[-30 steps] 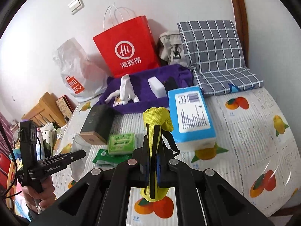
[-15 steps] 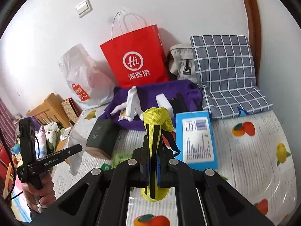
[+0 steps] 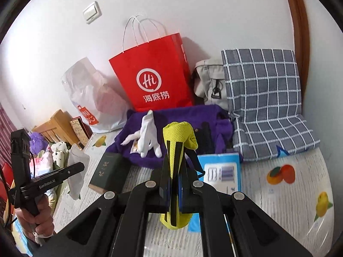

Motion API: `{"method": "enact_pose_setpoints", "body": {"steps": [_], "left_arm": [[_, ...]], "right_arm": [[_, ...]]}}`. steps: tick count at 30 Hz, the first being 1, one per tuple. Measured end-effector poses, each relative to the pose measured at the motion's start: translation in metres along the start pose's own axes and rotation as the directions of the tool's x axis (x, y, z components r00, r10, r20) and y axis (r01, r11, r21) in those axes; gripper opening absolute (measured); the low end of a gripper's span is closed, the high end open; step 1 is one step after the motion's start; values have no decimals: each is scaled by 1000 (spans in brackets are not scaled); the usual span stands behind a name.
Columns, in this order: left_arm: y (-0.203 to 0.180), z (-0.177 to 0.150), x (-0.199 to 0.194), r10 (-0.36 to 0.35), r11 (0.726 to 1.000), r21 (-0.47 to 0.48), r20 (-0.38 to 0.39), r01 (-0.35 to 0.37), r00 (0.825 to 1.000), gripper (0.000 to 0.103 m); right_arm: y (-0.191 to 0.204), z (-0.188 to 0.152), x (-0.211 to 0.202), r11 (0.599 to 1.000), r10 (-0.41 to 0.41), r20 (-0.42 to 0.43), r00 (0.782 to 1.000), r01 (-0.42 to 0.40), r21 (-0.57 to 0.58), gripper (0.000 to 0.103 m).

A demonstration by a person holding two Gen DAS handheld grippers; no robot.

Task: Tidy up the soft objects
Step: 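Carry the mesh bag with the left tool while the right tool carries the pouch toward the towel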

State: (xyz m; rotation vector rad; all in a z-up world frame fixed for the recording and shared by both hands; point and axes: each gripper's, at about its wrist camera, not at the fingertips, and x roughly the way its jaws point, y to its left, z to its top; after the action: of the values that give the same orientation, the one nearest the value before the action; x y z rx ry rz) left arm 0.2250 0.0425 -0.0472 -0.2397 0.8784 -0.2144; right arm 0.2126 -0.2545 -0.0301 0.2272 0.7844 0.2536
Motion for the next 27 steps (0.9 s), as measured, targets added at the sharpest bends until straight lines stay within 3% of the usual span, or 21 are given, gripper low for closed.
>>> {"method": "enact_pose_setpoints", "body": {"steps": [18, 27], "left_arm": [[-11, 59, 22, 101, 994, 35, 55, -103, 993, 9], [-7, 90, 42, 128, 991, 17, 65, -130, 990, 9]], "right_arm": [[-14, 55, 51, 1000, 11, -21, 1000, -11, -10, 5], [-15, 87, 87, 999, -23, -6, 1000, 23, -23, 5]]}}
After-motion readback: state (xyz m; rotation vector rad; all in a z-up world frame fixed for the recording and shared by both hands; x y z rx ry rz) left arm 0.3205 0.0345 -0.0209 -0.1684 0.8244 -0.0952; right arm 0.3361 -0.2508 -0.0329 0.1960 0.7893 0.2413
